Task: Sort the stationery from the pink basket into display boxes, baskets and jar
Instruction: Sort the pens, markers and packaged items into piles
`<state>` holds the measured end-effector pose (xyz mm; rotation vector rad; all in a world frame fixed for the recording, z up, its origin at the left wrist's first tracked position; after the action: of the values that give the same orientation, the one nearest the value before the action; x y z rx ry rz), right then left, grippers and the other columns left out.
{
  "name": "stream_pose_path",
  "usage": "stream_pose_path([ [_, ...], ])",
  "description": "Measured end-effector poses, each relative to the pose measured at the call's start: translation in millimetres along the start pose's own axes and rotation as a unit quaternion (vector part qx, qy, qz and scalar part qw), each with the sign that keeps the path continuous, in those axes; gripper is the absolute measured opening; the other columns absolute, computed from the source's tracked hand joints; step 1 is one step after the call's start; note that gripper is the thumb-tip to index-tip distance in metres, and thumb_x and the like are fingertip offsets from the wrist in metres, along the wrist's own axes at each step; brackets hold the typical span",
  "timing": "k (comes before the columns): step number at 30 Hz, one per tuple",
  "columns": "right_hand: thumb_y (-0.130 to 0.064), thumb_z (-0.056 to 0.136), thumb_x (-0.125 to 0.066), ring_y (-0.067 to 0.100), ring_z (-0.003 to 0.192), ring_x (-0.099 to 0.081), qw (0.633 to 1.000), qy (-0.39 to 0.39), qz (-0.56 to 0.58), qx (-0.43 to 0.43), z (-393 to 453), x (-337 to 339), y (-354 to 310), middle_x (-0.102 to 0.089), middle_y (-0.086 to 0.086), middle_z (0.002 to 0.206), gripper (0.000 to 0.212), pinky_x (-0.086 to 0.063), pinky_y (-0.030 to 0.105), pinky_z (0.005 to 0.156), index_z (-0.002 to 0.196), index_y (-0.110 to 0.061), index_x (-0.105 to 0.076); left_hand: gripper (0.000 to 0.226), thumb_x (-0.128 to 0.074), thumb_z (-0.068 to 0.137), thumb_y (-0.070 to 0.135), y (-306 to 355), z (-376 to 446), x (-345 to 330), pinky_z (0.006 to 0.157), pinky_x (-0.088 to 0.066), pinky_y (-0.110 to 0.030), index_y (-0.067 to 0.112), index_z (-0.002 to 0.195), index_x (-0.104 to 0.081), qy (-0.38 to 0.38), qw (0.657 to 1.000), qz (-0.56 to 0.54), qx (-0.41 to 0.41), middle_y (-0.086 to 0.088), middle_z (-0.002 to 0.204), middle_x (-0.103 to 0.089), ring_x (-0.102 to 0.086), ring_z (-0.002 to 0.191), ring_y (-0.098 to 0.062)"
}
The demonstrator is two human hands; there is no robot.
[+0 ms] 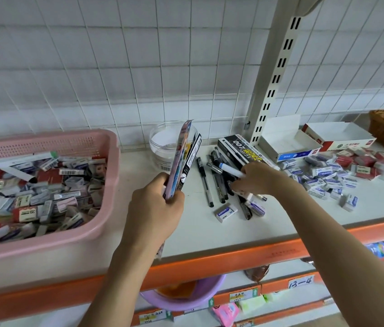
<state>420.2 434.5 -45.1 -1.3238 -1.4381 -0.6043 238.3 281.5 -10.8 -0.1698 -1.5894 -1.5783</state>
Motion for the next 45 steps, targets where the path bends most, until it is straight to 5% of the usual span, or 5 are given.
stream_pose_path([
  [11, -0.030, 0.087, -0.055, 0.025, 0.072, -0.055, 0.990, 0.138, 0.009, -0.021, 13, 28, -3, -0.055, 0.003, 0.079, 0.016, -0.041, 0.028, 0.059, 0.086, -0.015, -0.050, 0.004, -0.055, 0.084, 0.022, 0, 12, -1, 0.046, -0.035, -0.021, 0.021, 0.080, -0.057, 0.031, 0.999, 0.021, 0.018, 0.001, 0.054, -0.052, -0.047, 0.049, -0.014],
  [17, -0.057, 0.079, -0.062, 0.020, 0.068, -0.053, 0.996, 0.085, -0.010, -0.019, -21, 2, 18, -0.052, 0.000, 0.072, 0.042, -0.039, 0.029, 0.060, 0.071, -0.018, -0.048, 0.005, -0.054, 0.082, 0.020, 5, 13, -12, 0.043, -0.032, -0.019, 0.017, 0.079, -0.056, 0.036, 0.999, 0.012, 0.007, 0.000, 0.052, -0.049, -0.045, 0.049, -0.016],
  [33, -0.034, 0.090, -0.056, 0.023, 0.061, -0.049, 0.980, 0.188, 0.071, 0.001, -62, 11, 27, -0.048, 0.000, 0.058, 0.038, -0.037, 0.030, 0.054, 0.057, -0.020, -0.043, 0.004, -0.056, 0.082, 0.020, 33, -9, -27, 0.057, -0.042, -0.030, 0.017, 0.080, -0.058, 0.028, 0.996, -0.018, -0.081, -0.001, 0.056, -0.054, -0.052, 0.065, -0.027],
  [42, -0.025, 0.095, -0.049, 0.025, 0.057, -0.054, 0.949, 0.263, 0.174, -0.022, -77, 50, 111, -0.059, 0.008, 0.062, 0.027, -0.037, 0.028, 0.047, 0.079, -0.005, -0.056, 0.004, -0.057, 0.082, 0.021, 69, -14, -55, 0.044, -0.037, -0.014, 0.022, 0.079, -0.058, 0.020, 0.994, -0.052, -0.090, 0.005, 0.050, -0.054, -0.053, 0.051, -0.008],
  [45, -0.022, 0.095, -0.051, 0.015, 0.048, -0.048, 0.950, 0.267, 0.163, -0.016, -68, 70, 140, -0.057, 0.006, 0.059, 0.029, -0.035, 0.019, 0.042, 0.068, -0.011, -0.050, 0.004, -0.057, 0.083, 0.024, 86, -12, -73, 0.050, -0.047, -0.030, 0.023, 0.084, -0.060, 0.029, 0.994, -0.054, -0.090, 0.001, 0.054, -0.057, -0.056, 0.047, -0.016],
])
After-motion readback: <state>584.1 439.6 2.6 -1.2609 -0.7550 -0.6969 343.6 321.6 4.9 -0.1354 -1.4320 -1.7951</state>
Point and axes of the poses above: each hand's wrist, its own z-axis towards the middle knuckle, its own x-axis out of the back of the hand, y = z × x, the point moved 7 cm from there along z, towards the middle knuckle
